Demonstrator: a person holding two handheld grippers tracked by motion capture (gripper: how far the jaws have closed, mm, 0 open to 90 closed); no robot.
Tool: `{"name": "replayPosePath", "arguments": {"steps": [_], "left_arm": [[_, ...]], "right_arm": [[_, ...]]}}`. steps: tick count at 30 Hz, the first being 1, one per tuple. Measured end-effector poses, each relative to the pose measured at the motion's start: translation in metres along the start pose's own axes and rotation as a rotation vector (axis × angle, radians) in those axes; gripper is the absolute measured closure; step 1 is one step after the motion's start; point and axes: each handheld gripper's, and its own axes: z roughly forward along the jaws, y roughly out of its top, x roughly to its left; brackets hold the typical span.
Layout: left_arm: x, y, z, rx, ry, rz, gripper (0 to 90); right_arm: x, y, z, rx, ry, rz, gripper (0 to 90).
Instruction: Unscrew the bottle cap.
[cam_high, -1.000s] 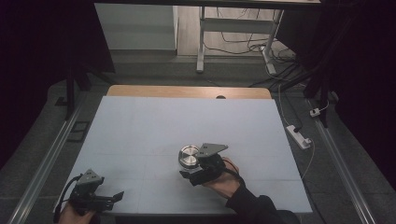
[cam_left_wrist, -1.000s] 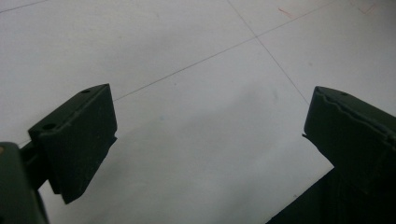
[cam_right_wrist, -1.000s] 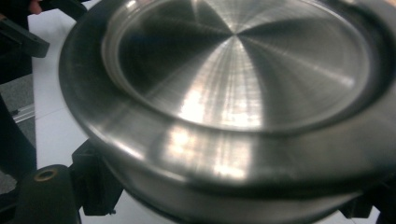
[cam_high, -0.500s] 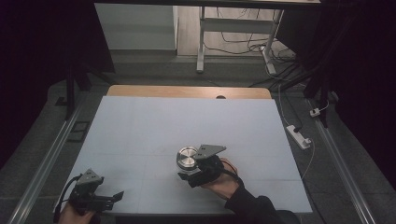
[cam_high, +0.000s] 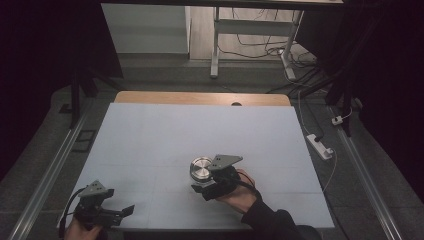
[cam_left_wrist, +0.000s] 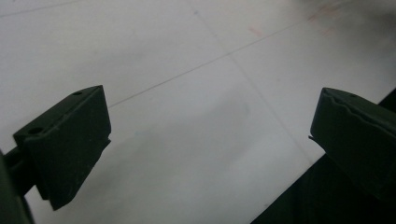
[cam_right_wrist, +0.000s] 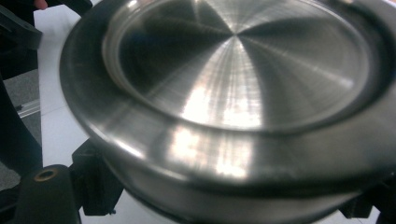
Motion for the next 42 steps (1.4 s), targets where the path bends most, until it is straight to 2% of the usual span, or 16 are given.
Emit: {"name": "replayPosePath", "arguments": {"steps": [6, 7, 8, 11, 22, 26, 30, 36, 37, 38, 39, 42], "left_arm": [[-0.005, 0.005, -0.001, -0.032, -0.033, 0.032, 0.0], [-0.007, 0.007, 0.001, -0.052, -0.047, 0.066, 0.0], [-0.007, 0.007, 0.001, -0.052, -0.047, 0.066, 0.3], [-0.009, 0.011, 0.005, -0.075, -0.074, 0.107, 0.2], [-0.012, 0.025, 0.012, -0.133, -0.152, 0.165, 0.0], [-0.016, 0.037, 0.012, -0.151, -0.185, 0.175, 0.1], [-0.021, 0.052, 0.015, -0.139, -0.195, 0.195, 0.7], [-0.031, 0.072, 0.023, -0.118, -0.192, 0.252, 1.0], [-0.035, 0.080, 0.026, -0.117, -0.204, 0.280, 0.9], [-0.035, 0.080, 0.026, -0.117, -0.204, 0.280, 0.4], [-0.038, 0.089, 0.028, -0.124, -0.224, 0.297, 0.4], [-0.043, 0.101, 0.032, -0.125, -0.250, 0.330, 0.0]], "right_arm": [[0.000, 0.000, 0.000, -0.001, -0.001, -0.002, 14.9], [0.000, 0.000, 0.000, -0.001, 0.000, -0.001, 14.9], [0.000, 0.000, 0.000, -0.001, 0.000, -0.002, 14.9], [0.000, 0.000, 0.000, 0.001, 0.001, -0.004, 14.9], [0.000, 0.000, 0.000, -0.001, 0.003, -0.002, 14.9], [0.000, 0.001, -0.001, -0.005, 0.009, -0.002, 14.9], [0.001, 0.001, -0.002, -0.010, 0.014, -0.003, 14.9], [0.001, 0.002, -0.003, -0.015, 0.014, -0.007, 14.9], [0.001, 0.002, -0.003, -0.015, 0.014, -0.006, 14.9], [0.001, 0.002, -0.003, -0.016, 0.015, -0.005, 14.9], [0.001, 0.002, -0.003, -0.016, 0.015, -0.006, 14.9], [0.001, 0.002, -0.004, -0.018, 0.018, -0.011, 14.9]]}}
